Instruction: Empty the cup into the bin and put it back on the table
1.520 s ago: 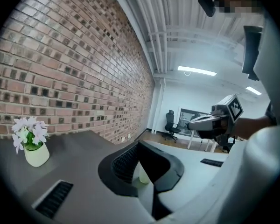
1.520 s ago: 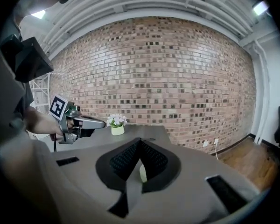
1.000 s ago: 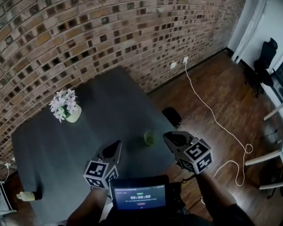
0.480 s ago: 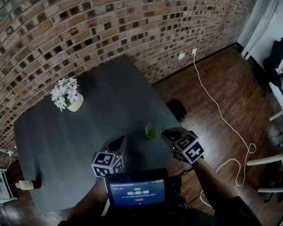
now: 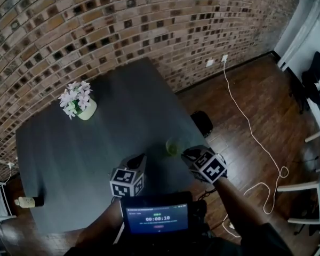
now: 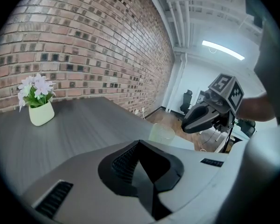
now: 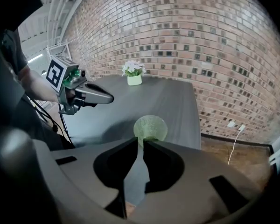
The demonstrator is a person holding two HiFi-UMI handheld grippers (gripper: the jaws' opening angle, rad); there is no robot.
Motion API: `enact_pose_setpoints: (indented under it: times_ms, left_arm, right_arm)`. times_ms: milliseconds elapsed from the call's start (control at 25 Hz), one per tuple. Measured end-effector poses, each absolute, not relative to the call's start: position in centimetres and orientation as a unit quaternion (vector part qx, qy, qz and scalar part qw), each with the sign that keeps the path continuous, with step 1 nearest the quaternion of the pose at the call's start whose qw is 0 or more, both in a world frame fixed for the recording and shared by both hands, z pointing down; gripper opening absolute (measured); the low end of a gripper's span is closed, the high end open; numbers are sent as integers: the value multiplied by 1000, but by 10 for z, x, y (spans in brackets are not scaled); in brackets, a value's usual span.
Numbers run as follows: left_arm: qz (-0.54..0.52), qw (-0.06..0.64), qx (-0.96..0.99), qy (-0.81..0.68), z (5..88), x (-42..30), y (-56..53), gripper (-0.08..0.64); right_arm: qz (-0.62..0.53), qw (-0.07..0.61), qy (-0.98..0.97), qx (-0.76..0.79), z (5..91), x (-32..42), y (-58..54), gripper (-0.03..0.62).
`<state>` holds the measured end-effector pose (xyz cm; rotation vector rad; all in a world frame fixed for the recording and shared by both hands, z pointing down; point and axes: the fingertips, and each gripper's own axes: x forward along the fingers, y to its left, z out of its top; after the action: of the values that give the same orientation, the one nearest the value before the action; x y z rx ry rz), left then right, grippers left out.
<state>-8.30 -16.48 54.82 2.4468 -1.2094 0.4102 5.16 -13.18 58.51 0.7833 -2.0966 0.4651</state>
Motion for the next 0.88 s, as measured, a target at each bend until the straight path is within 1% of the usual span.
enact_pose_setpoints:
  times_ms: [80,120,160,280,320,360,440,560,600,640,800,880]
  left_arm:
    - [150,195,869,-429,554,-83,-165,-6]
    - [152,196,868,-429,557,-83,-164,-6]
    - [152,197,868,-430,558,-83,-164,-6]
    - [153,204,865,-431,560,-82,-162,-6]
    - [153,206,865,-431,560,-82,-161,-6]
    - [153,207,865,-431,560,-82,-161,-6]
    - [151,206,864,-434,561,-83,-159,-6]
    - [150,209,862,-437,565,-84,-157,-6]
    - [152,209,861,-438,567,-85,-157,-6]
    - [153,208,860,-440,568,-86,-157,-6]
    - [154,221,854,-445,575,-88,-157,-6]
    - [152,233,850,-448,581,-89,-157,-6]
  right_arm:
    - [192,420,-832,308,589,53,-131,43]
    - [198,424,-829,306,593,54,-130,99]
    - [203,427,-827,304,597,55,-129,141]
    - [205,432,-826,299,605,56,-130,143]
    - [207,432,-825,300,609,57,-131,154]
    - [210,431,-824,303,614,58,-132,212]
    - [215,423,-826,304,620,56,-134,287]
    - [199,402,-840,304,618,50,-137,303]
    - [191,393,-846,305,618,48,-138,342]
    - [184,384,-851,307,619,46,-140,354]
    - [186,349,-864,312,628,45,-143,354]
    - [187,327,-870,318,630,43,-147,430]
